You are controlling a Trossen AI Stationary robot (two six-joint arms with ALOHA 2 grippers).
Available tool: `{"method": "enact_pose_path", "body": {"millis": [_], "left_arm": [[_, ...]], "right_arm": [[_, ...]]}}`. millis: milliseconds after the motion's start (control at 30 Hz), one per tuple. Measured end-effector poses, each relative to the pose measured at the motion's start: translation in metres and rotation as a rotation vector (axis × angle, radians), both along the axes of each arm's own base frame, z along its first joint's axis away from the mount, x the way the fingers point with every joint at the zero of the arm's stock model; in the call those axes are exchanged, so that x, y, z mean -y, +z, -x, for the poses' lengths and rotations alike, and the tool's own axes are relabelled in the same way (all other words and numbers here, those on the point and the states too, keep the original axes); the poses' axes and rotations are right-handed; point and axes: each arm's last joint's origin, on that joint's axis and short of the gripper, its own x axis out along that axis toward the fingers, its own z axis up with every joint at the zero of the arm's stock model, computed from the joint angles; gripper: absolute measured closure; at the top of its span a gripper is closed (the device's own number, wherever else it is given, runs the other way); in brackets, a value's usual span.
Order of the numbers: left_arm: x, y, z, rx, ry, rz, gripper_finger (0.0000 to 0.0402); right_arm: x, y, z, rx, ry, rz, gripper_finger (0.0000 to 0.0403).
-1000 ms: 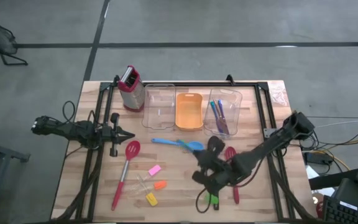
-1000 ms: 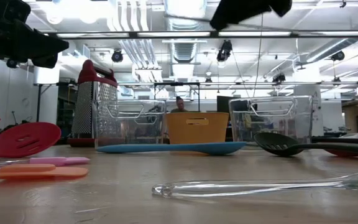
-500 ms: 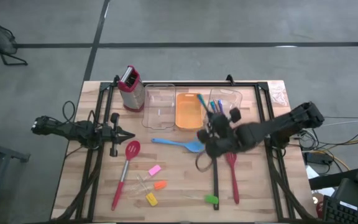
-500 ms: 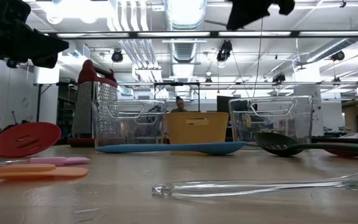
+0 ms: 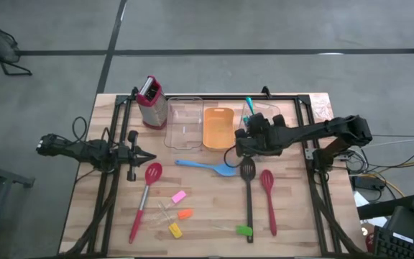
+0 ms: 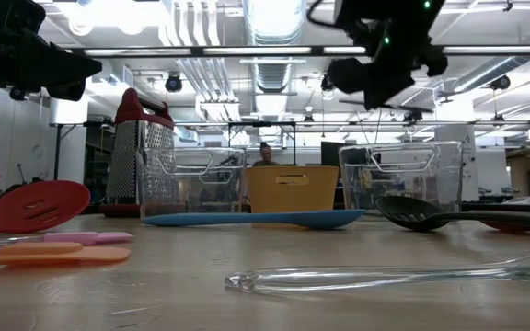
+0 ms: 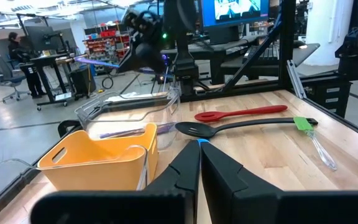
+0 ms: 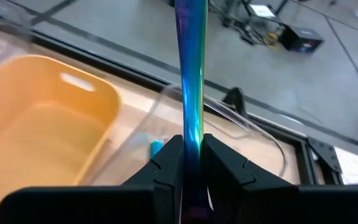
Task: Pick & Place Kitchen Items
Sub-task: Put the blue knife into the right transparent bin, then put the green spatula into the yellow bin
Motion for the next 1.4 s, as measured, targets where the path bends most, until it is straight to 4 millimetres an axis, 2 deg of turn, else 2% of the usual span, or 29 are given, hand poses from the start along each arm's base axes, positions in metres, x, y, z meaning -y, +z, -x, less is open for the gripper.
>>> {"method": "enact_pose_path", "body": {"millis": [200,467,767,900,1133,1400], "left_arm": [[0.0,0.0,0.0,0.0,0.0,0.0,0.0383],[0.0,0.0,0.0,0.0,0.0,0.0,0.0382],[0.0,0.0,0.0,0.0,0.0,0.0,0.0381],[0.0,0.0,0.0,0.0,0.0,0.0,0.0383],[0.0,0.0,0.0,0.0,0.0,0.0,0.038],[0.0,0.0,0.0,0.0,0.0,0.0,0.0383]], "right_arm": [[0.004,-0.019,0.008,0.009,-0.047,0.007,0.0341],[0.004,-0.035,0.011,0.028,-0.047,0.014,0.0382],[0.003,-0.04,0.012,0.018,-0.039,0.011,0.0394],[-0.002,-0.034,0.007,0.019,-0.003,0.001,0.0394],[-0.024,-0.008,-0.009,0.046,0.128,0.005,0.0394],[-0.082,-0.005,-0.011,0.113,0.355,-0.003,0.0394]]}}
